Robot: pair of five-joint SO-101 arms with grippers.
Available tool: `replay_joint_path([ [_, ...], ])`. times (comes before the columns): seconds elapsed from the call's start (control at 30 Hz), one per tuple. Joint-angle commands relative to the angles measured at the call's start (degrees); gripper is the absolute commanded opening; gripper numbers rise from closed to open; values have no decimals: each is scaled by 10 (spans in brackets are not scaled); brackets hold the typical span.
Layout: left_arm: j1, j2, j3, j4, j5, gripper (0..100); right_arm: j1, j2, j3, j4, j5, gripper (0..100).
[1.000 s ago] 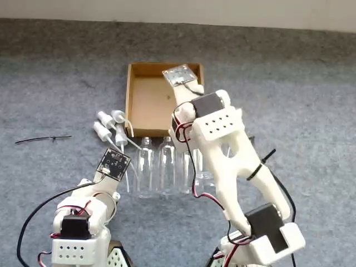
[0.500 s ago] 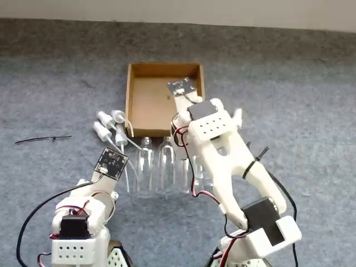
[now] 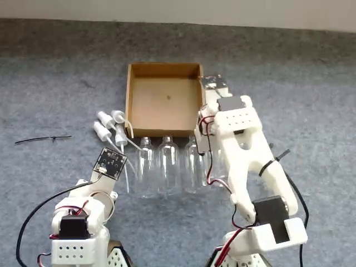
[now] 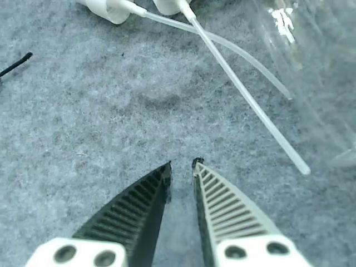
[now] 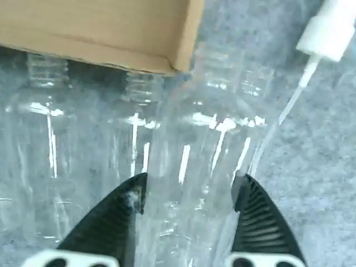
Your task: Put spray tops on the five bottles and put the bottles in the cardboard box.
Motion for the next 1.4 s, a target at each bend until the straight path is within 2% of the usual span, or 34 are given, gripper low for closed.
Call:
replay_joint_path([
  [0.0,-9,-2,12,4,-5,71,15,-70,-61,50,19,101],
  [0.07,-9,-2,12,4,-5,71,16,-105,-88,80,20,101],
  [0.2,-9,-2,12,4,-5,71,44,-159,-124,133,70,101],
  [0.37,-9,-2,12,4,-5,71,165,-174,-129,138,142,101],
  [0.53,-9,-2,12,4,-5,71,282,-146,-87,75,222,101],
  [0.67,-9,-2,12,4,-5,71,327,-73,-36,15,273,101],
  [0.8,-9,-2,12,4,-5,71,368,13,-7,-58,287,102],
  [0.97,-9,-2,12,4,-5,71,388,80,-4,-87,299,122],
  [1.07,-9,-2,12,4,-5,71,385,97,0,-83,338,205],
  [1.17,-9,-2,12,4,-5,71,388,106,0,-87,337,276],
  [1.37,-9,-2,12,4,-5,71,385,109,-5,-84,337,289],
])
